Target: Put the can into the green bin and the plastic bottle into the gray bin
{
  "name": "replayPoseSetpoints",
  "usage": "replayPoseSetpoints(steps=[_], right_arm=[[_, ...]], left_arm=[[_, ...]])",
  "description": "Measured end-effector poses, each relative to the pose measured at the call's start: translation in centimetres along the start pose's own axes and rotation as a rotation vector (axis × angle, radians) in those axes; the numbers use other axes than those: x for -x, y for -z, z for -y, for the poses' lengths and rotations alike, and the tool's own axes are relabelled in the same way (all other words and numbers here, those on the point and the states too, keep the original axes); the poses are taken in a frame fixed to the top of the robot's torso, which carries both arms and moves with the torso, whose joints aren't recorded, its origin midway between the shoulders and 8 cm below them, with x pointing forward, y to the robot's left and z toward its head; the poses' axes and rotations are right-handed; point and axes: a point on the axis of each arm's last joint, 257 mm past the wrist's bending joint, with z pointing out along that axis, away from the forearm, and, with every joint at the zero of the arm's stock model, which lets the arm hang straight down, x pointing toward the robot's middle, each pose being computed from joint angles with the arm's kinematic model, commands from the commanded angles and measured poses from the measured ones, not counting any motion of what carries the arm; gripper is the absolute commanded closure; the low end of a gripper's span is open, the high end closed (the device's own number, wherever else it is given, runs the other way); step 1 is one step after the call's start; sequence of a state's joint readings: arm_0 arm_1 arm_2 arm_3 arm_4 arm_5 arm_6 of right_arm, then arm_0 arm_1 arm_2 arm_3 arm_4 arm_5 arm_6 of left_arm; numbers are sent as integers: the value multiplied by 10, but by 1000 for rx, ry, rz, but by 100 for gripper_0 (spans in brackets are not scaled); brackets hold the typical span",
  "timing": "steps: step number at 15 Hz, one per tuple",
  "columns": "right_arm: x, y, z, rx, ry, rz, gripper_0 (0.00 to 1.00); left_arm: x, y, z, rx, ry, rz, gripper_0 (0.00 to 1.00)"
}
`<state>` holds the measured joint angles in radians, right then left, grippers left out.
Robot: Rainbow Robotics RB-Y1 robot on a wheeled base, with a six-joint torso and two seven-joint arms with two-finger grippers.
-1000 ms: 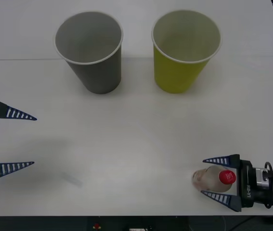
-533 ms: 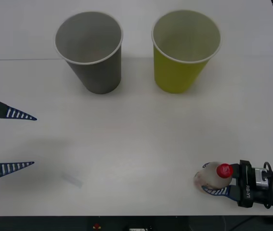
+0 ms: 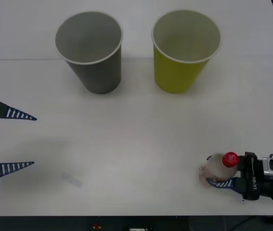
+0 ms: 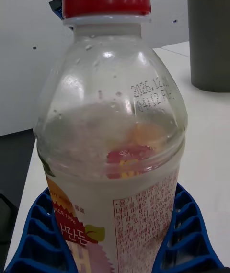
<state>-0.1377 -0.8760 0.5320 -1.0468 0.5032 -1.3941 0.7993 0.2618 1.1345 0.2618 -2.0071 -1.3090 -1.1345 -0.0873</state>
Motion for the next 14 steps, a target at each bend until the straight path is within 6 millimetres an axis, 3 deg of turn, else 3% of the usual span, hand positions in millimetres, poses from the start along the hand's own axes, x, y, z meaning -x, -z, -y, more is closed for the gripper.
replayPoseSetpoints(steps=[3,9,14], right_arm=[[18,10,10,21,6,-48,100],[72,25,22,22,-48,-198,100],[124,10,28,-43,-167,-292,100]], left_arm=[[0,0,0,0,0,0,0],[0,0,0,0,0,0,0],[0,0,0,0,0,0,0]])
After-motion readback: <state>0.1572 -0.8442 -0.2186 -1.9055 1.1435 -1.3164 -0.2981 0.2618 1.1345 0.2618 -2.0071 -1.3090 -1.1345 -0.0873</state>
